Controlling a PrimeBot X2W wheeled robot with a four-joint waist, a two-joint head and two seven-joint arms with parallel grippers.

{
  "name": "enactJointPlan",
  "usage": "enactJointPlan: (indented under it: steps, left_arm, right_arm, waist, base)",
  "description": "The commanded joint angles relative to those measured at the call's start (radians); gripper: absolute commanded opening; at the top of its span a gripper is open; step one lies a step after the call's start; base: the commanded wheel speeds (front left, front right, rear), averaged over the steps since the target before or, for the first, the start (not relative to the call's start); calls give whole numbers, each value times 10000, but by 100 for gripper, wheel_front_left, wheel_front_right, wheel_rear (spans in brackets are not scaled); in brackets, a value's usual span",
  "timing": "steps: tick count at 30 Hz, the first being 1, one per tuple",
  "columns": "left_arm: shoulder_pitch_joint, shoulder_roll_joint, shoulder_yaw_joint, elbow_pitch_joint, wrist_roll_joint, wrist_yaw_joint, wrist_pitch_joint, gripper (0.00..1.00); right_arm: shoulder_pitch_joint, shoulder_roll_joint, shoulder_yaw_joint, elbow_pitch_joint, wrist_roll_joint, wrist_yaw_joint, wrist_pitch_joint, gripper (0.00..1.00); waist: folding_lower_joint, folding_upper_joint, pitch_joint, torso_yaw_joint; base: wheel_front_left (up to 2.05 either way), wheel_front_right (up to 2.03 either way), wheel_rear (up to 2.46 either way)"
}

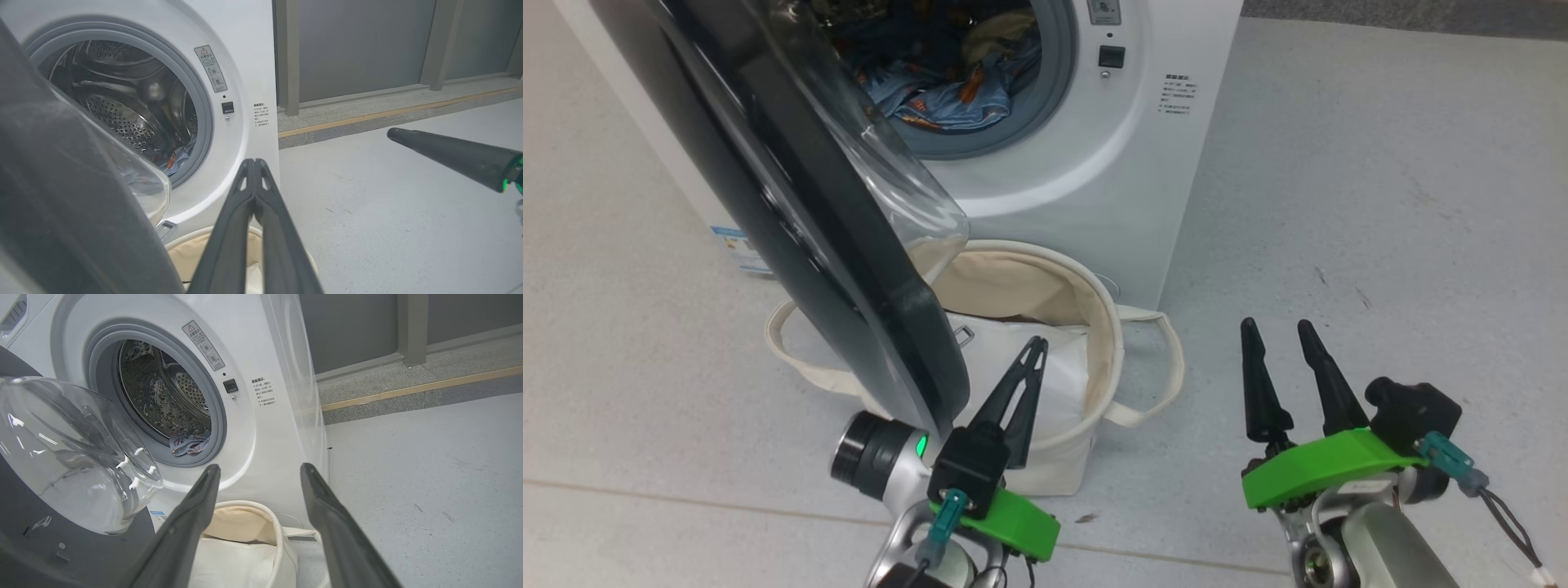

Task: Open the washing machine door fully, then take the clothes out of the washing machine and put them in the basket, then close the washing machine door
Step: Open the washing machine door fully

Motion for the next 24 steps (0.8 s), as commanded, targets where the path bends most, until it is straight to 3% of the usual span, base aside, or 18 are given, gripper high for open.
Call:
enactJointPlan:
  steps: [1, 12, 24]
  left_arm:
    - [-377, 78, 335, -229, 133, 122, -100, 0]
    - [-424, 62, 589, 268, 131, 811, -248, 0]
    - [-368, 23, 699, 480, -249, 1092, -268, 0]
  right_arm:
    - [-370, 100, 208, -283, 50, 4, -124, 100]
    - [-340, 100, 261, -199, 80, 4, -124, 100]
    - [-330, 101, 312, -133, -127, 4, -124, 100]
  waist:
    - [0, 0, 1, 37]
    - [0, 0, 59, 535]
    - [0, 0, 146, 1480]
  base:
    - [0, 0, 0]
    - [0, 0, 0]
    - [0, 0, 0]
